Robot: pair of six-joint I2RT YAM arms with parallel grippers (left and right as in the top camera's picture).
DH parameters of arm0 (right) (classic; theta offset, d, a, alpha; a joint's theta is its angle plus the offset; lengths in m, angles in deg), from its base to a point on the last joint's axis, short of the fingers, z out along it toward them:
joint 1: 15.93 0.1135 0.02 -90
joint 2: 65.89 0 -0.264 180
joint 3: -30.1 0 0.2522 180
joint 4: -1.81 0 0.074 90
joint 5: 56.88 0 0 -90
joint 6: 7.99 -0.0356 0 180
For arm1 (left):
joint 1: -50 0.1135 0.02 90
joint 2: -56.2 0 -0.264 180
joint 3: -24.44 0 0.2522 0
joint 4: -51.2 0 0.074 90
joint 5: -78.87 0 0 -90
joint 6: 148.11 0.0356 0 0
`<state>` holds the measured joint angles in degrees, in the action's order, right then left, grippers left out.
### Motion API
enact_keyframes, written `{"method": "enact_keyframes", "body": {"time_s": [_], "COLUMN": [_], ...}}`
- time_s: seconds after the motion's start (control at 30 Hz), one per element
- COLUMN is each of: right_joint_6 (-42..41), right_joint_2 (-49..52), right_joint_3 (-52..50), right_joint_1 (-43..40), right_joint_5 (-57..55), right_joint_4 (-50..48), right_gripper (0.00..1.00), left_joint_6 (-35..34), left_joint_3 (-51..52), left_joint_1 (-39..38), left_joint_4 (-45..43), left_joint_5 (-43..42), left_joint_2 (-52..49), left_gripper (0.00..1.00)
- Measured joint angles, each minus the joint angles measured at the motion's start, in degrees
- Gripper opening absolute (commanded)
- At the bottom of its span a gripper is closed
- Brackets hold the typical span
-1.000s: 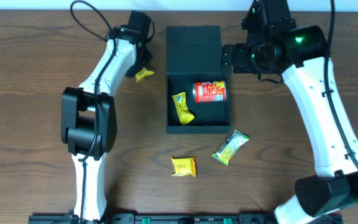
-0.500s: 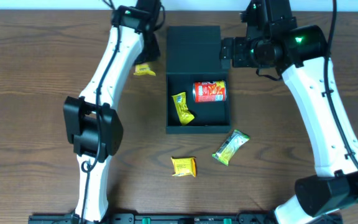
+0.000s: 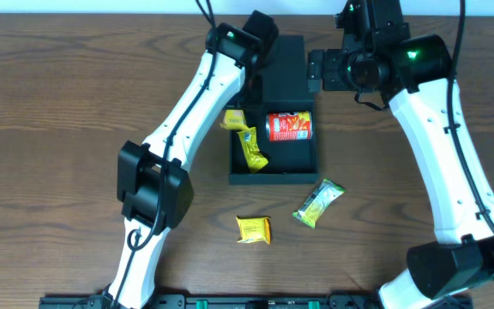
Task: Pack container
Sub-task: 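Carry the cracker packet with the left gripper into the box and release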
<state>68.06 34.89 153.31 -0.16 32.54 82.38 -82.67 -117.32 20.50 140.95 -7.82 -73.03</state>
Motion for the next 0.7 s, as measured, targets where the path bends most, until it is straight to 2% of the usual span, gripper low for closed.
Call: {"method": "enact_keyframes", "body": {"time_s": [0.33,0.5,0.57,0.63,0.7], "right_joint_6": [0.02,0.81,1.07,1.95,3.13], "right_joint_2": [0.0,0.0,0.0,-0.09,-0.26], "right_joint_3": [0.0,0.0,0.0,0.0,0.0], "right_joint_1": [0.0,-0.02,-0.07,-0.07,-0.07], "right_joint_5": [-0.33,-0.35,-0.37,-0.35,-0.33], "right_joint_4": [1.11,3.52,5.38,7.04,8.17], "right_gripper": [0.99,0.99,0.99,0.99,0.99], "left_joint_6": [-2.19,-1.31,-0.35,1.75,4.11], "left_joint_3": [0.02,-0.66,-2.43,-4.57,-6.16], "left_joint_1": [-2.29,-2.05,-1.81,-1.46,-1.18], "left_joint_4": [0.07,2.34,6.03,8.52,8.63], "left_joint_5": [-1.44,-1.46,-1.62,-1.62,-1.6], "left_joint_2": [0.0,0.0,0.0,0.37,1.6], "left_gripper": [0.4,0.45,0.57,0.95,0.95]}}
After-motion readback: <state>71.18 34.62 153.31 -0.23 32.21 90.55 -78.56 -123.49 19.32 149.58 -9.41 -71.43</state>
